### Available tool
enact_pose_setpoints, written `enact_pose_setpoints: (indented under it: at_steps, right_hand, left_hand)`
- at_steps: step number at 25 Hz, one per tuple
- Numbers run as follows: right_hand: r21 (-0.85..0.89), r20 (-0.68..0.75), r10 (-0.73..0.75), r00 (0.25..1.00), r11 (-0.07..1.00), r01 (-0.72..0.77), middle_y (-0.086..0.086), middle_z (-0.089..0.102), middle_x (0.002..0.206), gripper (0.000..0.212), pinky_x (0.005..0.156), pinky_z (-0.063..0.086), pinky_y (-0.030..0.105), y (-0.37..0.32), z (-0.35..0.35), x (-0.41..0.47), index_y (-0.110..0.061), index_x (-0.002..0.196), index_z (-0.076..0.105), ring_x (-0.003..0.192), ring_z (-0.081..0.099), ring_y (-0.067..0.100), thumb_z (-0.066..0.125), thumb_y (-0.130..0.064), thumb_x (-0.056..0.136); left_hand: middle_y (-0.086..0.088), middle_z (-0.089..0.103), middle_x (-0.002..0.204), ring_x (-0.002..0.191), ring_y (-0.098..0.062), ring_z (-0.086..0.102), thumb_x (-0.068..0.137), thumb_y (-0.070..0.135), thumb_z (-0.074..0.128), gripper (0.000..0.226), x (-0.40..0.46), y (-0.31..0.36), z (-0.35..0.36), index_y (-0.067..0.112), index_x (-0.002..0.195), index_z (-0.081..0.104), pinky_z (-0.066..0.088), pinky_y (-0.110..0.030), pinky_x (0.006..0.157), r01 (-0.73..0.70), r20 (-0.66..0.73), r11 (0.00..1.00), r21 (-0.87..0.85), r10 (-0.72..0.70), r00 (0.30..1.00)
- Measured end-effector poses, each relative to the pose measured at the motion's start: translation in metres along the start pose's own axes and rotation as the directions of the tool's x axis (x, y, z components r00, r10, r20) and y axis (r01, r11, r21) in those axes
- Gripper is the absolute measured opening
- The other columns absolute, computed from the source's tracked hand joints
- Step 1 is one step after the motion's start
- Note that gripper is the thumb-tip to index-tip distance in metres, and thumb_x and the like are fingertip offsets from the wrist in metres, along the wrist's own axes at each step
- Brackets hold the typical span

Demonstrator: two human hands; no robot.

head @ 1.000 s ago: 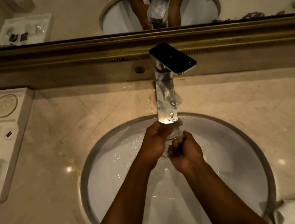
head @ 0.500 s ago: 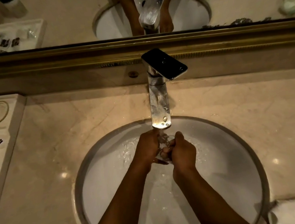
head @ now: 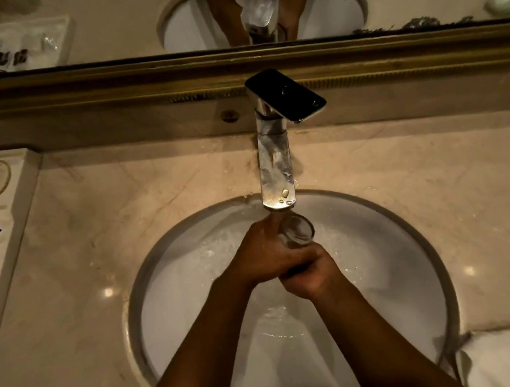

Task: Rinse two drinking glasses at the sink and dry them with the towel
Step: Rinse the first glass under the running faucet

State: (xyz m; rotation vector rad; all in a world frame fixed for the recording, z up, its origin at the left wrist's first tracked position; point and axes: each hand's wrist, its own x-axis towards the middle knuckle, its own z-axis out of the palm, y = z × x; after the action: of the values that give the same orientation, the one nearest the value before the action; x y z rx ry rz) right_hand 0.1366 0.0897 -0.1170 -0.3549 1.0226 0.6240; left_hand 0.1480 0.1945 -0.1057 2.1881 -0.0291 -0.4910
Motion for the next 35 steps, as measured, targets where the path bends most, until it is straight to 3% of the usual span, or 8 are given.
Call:
enact_pose_setpoints:
  at_steps: [4,9,13,16,22,25,28,35]
  right_hand:
    - [0.137,0.030,0.007,1.000,0.991,-0.011,0.016,0.070,0.101,0.032,0.079,0.055,0.034,0.010,-0.004,0.004,-0.008,0.119,0.062,0.096,0.064,0.028,0.046,-0.012,0.091]
    - [0.117,-0.060,-0.214,0.975,0.968,0.220,0.014,0.076,0.076,0.029,0.079,0.057,0.039,0.011,0.006,0.012,-0.005,0.101,0.069,0.072,0.074,0.026,0.050,-0.026,0.102]
    - [0.196,0.028,-0.297,0.955,0.938,0.286,0.013,0.070,0.094,0.027,0.105,0.050,0.042,0.006,0.008,0.015,-0.005,0.101,0.064,0.092,0.068,0.024,0.052,-0.029,0.103]
    - [0.199,0.206,-0.247,0.947,0.958,0.207,0.018,0.074,0.102,0.027,0.081,0.063,0.039,0.010,0.001,0.004,-0.002,0.110,0.067,0.094,0.072,0.026,0.050,-0.021,0.103]
    - [-0.055,0.259,-0.325,0.909,0.935,0.350,0.017,0.073,0.115,0.029,0.097,0.054,0.040,0.016,-0.004,-0.007,-0.004,0.118,0.068,0.105,0.072,0.026,0.056,-0.016,0.096]
    - [-0.448,0.231,-0.523,0.821,0.692,0.566,0.015,0.076,0.110,0.029,0.093,0.056,0.045,0.010,-0.012,-0.010,-0.007,0.117,0.070,0.103,0.072,0.030,0.051,-0.024,0.103]
    - [-0.750,0.310,-0.650,0.694,0.281,0.599,0.003,0.078,0.094,0.034,0.084,0.059,0.036,0.006,-0.013,-0.012,-0.018,0.102,0.075,0.089,0.075,0.014,0.045,-0.034,0.106]
    - [-0.790,0.611,-0.494,0.619,-0.335,0.513,-0.014,0.060,0.059,0.033,0.062,0.042,0.017,0.008,-0.005,-0.019,-0.035,0.064,0.060,0.062,0.062,0.003,0.060,-0.047,0.095]
  left_hand:
    - [0.011,0.071,0.106,0.098,-0.008,0.069,0.066,0.058,0.081,0.059,-0.005,-0.009,-0.005,0.029,0.114,0.062,0.056,-0.035,0.088,-0.022,0.078,0.997,-0.075,0.028,0.997]
    - [0.002,0.062,0.135,0.122,-0.016,0.060,0.093,0.057,0.056,0.059,-0.018,-0.006,0.030,0.026,0.142,0.046,0.049,-0.037,0.105,0.034,-0.282,0.982,-0.188,-0.087,0.955]
    - [-0.008,0.071,0.125,0.112,-0.025,0.071,0.093,0.040,0.071,0.051,-0.005,-0.010,0.022,0.016,0.136,0.057,0.057,-0.048,0.098,0.039,-0.320,0.802,-0.596,-0.281,0.905]
    - [-0.012,0.074,0.117,0.105,-0.020,0.074,0.084,0.005,0.081,0.049,-0.002,-0.016,0.004,0.005,0.128,0.061,0.060,-0.033,0.088,-0.006,-0.290,0.805,-0.593,-0.207,0.935]
    - [-0.001,0.078,0.098,0.086,-0.013,0.073,0.086,0.035,0.076,0.028,0.009,-0.009,-0.001,0.021,0.110,0.070,0.059,-0.033,0.075,0.241,-0.167,0.773,-0.587,-0.407,0.898]
    - [-0.017,0.078,0.091,0.077,-0.026,0.075,0.092,0.032,0.066,0.024,0.011,-0.005,-0.008,0.012,0.103,0.074,0.061,-0.037,0.068,0.380,0.006,0.611,-0.695,-0.523,0.852]
    - [-0.015,0.078,0.099,0.085,-0.032,0.078,0.096,0.038,0.063,0.028,0.005,-0.010,-0.013,0.015,0.111,0.070,0.066,-0.046,0.069,0.429,0.125,0.651,-0.626,-0.459,0.879]
    - [-0.016,0.075,0.104,0.099,-0.032,0.070,0.087,0.072,0.051,0.066,-0.009,-0.029,-0.007,0.013,0.104,0.076,0.057,-0.046,0.088,0.682,0.540,0.375,-0.628,-0.421,0.729]
